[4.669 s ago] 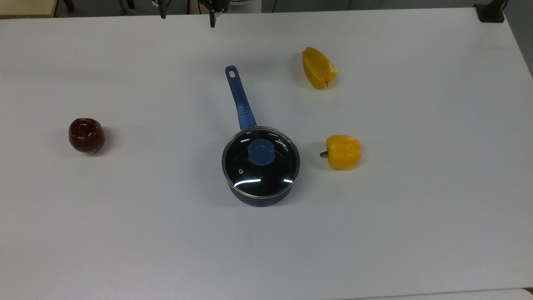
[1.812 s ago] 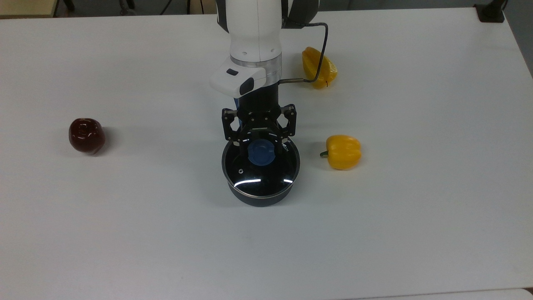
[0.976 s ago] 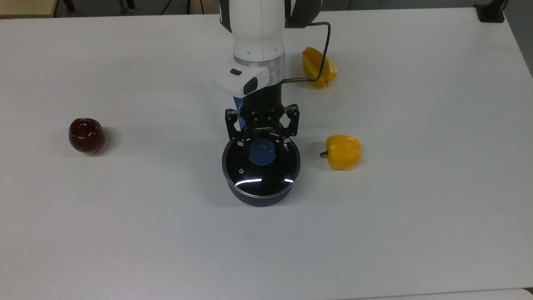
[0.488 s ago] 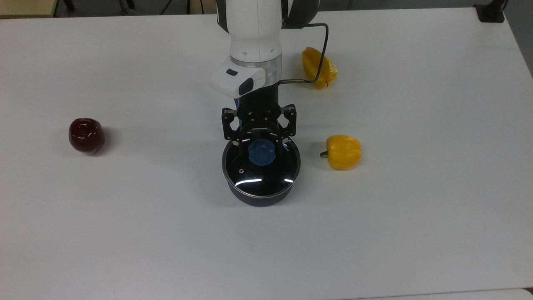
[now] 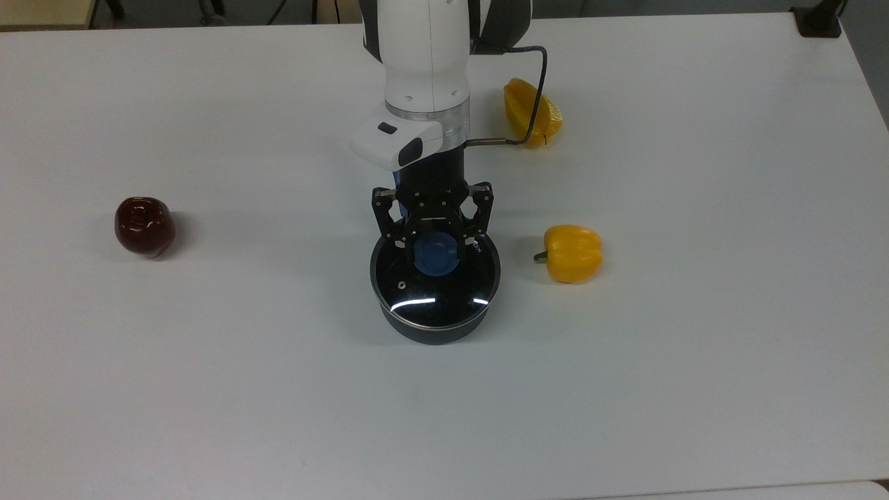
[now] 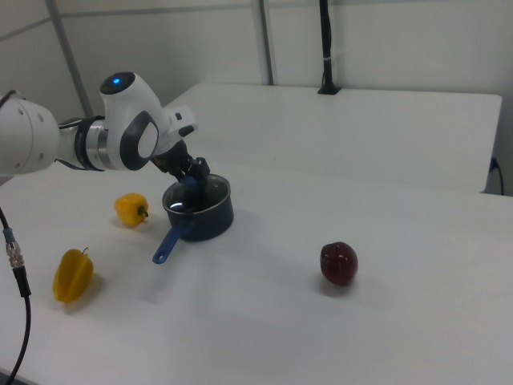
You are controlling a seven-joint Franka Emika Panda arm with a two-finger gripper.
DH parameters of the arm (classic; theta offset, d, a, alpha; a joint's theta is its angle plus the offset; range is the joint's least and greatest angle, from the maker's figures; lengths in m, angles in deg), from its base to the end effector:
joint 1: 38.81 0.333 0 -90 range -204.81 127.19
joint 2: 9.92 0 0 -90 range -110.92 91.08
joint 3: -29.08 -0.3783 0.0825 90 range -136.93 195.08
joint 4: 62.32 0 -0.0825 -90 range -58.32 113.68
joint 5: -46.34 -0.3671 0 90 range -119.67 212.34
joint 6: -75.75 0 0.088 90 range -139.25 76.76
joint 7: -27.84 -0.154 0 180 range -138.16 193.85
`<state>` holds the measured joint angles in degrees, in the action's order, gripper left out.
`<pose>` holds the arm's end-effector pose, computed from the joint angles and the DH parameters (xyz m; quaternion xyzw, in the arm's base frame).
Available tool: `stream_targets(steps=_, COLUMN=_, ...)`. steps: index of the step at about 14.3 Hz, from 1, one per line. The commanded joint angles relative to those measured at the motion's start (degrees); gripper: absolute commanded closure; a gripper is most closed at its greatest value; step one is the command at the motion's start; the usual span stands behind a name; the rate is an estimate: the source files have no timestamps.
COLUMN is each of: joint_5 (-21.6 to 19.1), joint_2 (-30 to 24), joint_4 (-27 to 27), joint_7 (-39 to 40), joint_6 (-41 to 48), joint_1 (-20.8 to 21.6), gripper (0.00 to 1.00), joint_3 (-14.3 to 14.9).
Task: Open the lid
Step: 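Lift the glass lid off the saucepan and carry it beside the pan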
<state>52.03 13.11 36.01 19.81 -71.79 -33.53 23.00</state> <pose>0.7149 0.1324 0.4303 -0.9721 -0.0542 -0.2273 0.0223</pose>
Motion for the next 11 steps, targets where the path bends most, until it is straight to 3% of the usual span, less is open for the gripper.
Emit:
stream_targets(steps=1, joint_5=0.8, joint_2=-1.1, joint_4=0.6, joint_7=-1.2, joint_6=-1.0, joint_1=0.2, gripper=0.45, joint_3=0.0)
stream_targets(steps=3, joint_5=0.9, joint_2=-1.7, joint_4=0.6, joint_7=-1.2, joint_6=-0.8, joint_1=0.2, gripper=0.55, joint_3=0.0)
stream_targets(steps=7, joint_5=0.8, joint_2=-3.8, joint_4=0.8, joint_7=-1.3, joint_6=0.0, joint_1=-0.1, gripper=0.56, joint_3=0.0)
stream_targets(steps=11, joint_5=0.7, joint_2=-8.2, joint_4=1.2, joint_7=-1.4, joint_6=7.6, joint_1=-2.5, gripper=0.56, joint_3=0.0)
